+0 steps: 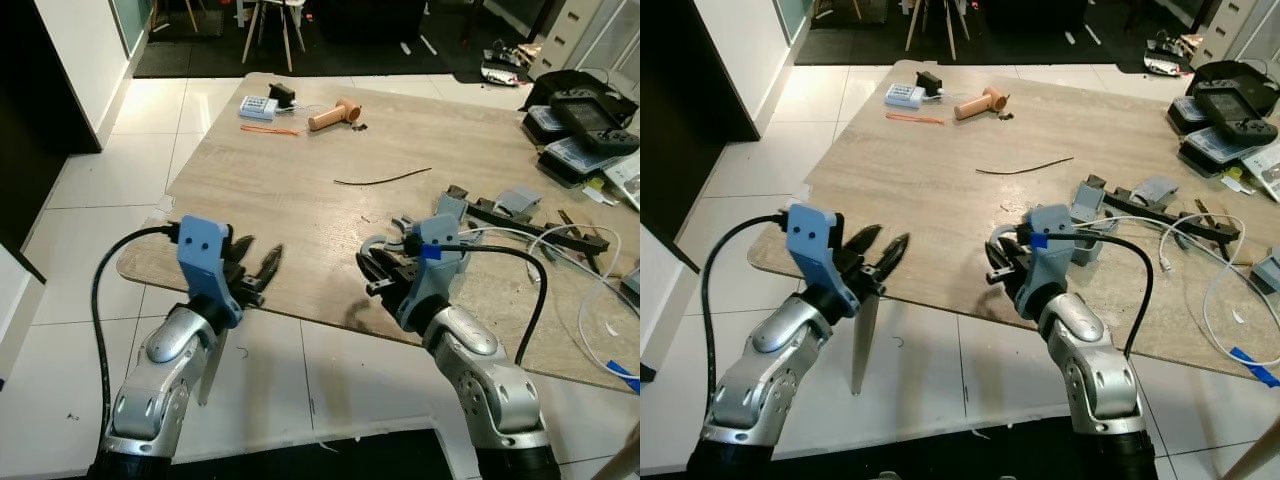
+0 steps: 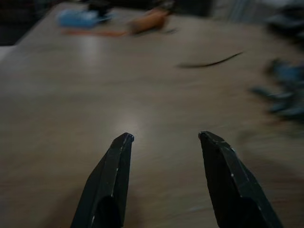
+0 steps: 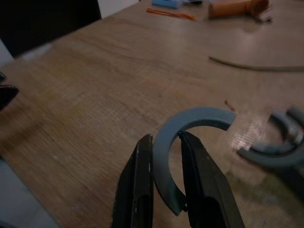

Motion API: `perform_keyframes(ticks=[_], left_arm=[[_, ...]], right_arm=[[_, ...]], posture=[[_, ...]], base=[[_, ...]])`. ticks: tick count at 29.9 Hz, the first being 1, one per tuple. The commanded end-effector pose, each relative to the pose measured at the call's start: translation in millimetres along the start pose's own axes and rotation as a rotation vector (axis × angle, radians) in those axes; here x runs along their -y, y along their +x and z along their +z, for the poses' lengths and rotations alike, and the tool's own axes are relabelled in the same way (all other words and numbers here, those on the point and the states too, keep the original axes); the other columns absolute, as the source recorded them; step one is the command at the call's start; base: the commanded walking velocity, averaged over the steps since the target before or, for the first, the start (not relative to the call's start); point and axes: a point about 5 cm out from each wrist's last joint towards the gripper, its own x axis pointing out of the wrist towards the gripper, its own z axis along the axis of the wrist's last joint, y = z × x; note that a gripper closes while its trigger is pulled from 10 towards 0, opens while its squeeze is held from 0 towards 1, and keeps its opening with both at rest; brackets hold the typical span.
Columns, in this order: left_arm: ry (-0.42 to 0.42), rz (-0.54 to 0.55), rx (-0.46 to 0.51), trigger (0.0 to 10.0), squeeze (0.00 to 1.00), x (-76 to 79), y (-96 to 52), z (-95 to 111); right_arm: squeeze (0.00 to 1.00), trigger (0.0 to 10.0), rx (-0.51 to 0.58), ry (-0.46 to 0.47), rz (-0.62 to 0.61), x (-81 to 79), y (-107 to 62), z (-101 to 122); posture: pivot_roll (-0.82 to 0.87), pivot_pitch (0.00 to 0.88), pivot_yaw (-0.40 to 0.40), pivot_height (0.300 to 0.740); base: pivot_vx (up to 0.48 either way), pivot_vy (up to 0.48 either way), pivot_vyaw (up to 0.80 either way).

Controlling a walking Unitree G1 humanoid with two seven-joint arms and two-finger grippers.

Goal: Picking trash to rubbish bin

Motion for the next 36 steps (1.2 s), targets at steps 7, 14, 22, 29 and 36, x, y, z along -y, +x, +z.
perform_keyframes(ticks=[7,14,22,29,36], left_arm=[[0.033,0.137,-0.04,10.0,0.0,-10.9,-5.0,-10],[0.027,0.228,-0.027,10.0,0.0,-16.0,-12.4,-13],[0.034,0.233,0.009,10.0,0.0,-13.6,-11.0,-8],[0.037,0.217,0.037,10.0,0.0,-9.3,-5.6,-4],[0.055,0.187,0.043,10.0,0.0,-4.8,-4.1,-2]], right_arm=[[0.0,10.0,0.039,-0.218,-0.033,6.3,5.1,7],[0.0,10.0,0.121,-0.238,-0.18,24.2,-6.3,7],[0.0,10.0,0.172,-0.282,-0.328,43.4,-21.3,5],[0.0,10.0,0.198,-0.261,-0.349,45.3,-20.6,3],[0.0,10.0,0.207,-0.252,-0.347,43.9,-18.9,1]], posture=[[-0.07,0.093,-0.065,0.74],[-0.06,0.096,-0.056,0.74],[-0.06,0.095,-0.036,0.74],[-0.06,0.094,-0.029,0.74],[-0.05,0.094,-0.028,0.74]], base=[[0.0,0.0,0.0],[0.0,0.0,0.0],[0.0,0.0,0.0],[0.0,0.0,-0.2],[0.0,0.0,-0.8]])
